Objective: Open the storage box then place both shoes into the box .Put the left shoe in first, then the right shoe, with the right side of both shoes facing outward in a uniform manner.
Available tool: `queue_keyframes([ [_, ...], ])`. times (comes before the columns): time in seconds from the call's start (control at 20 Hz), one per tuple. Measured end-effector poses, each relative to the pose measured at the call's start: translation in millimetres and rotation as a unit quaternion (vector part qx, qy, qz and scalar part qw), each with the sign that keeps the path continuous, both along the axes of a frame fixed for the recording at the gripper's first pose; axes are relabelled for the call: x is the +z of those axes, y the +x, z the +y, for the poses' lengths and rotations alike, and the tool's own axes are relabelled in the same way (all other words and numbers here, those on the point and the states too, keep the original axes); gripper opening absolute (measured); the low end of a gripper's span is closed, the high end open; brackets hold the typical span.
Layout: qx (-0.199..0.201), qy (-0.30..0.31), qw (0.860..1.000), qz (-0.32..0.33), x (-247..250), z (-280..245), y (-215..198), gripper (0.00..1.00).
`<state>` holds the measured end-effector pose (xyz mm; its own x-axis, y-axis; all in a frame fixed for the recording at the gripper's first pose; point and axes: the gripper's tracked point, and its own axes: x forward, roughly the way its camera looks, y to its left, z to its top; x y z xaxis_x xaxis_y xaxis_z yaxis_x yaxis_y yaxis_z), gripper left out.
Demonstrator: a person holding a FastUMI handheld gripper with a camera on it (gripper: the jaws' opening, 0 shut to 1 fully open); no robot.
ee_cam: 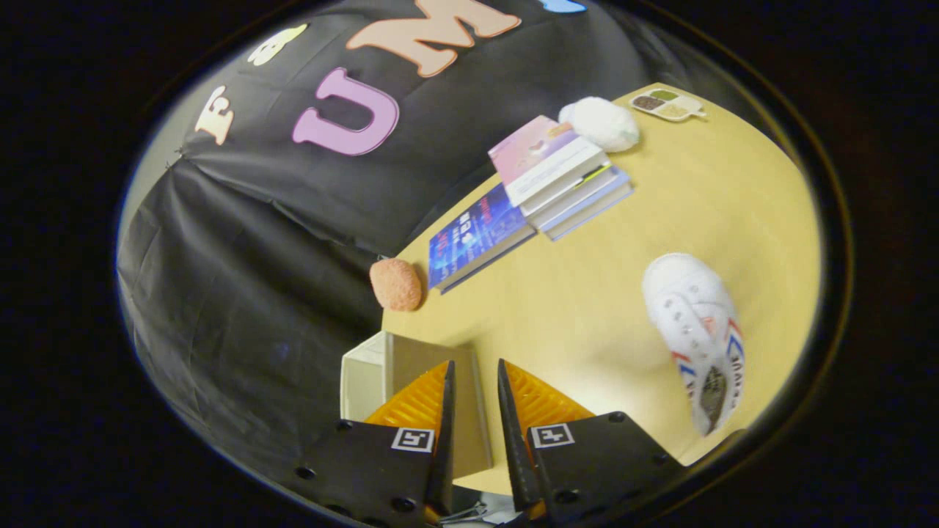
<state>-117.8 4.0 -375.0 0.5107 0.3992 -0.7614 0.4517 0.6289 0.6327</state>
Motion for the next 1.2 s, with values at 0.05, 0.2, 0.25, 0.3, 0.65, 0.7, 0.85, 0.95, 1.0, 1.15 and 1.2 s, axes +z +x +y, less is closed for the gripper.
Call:
queue_keyframes([
  [0.05,0.0,-0.009,1.0,0.005,-4.4,-16.9,-6.7,0.34],
  [0.2,0.013,-0.045,0.999,0.023,-24.3,-64.0,-31.6,0.34],
  [0.25,0.017,-0.054,0.998,0.029,-29.5,-78.1,-40.2,0.34],
  [0.3,0.021,-0.061,0.997,0.034,-34.7,-89.2,-46.3,0.34],
  [0.65,0.035,-0.085,0.993,0.068,-61.7,-149.1,-90.9,0.34],
  [0.7,0.043,-0.091,0.992,0.075,-69.4,-153.3,-98.0,0.34],
  [0.85,0.064,-0.108,0.988,0.086,-83.9,-163.9,-113.8,0.34],
  [0.95,0.079,-0.11,0.986,0.096,-94.8,-167.8,-121.0,0.34],
  [1.0,0.087,-0.107,0.985,0.099,-99.0,-167.0,-123.6,0.34],
  [1.15,0.111,-0.11,0.982,0.106,-113.3,-160.8,-126.1,0.34],
  [1.2,0.115,-0.105,0.982,0.106,-113.9,-155.0,-126.3,0.34],
])
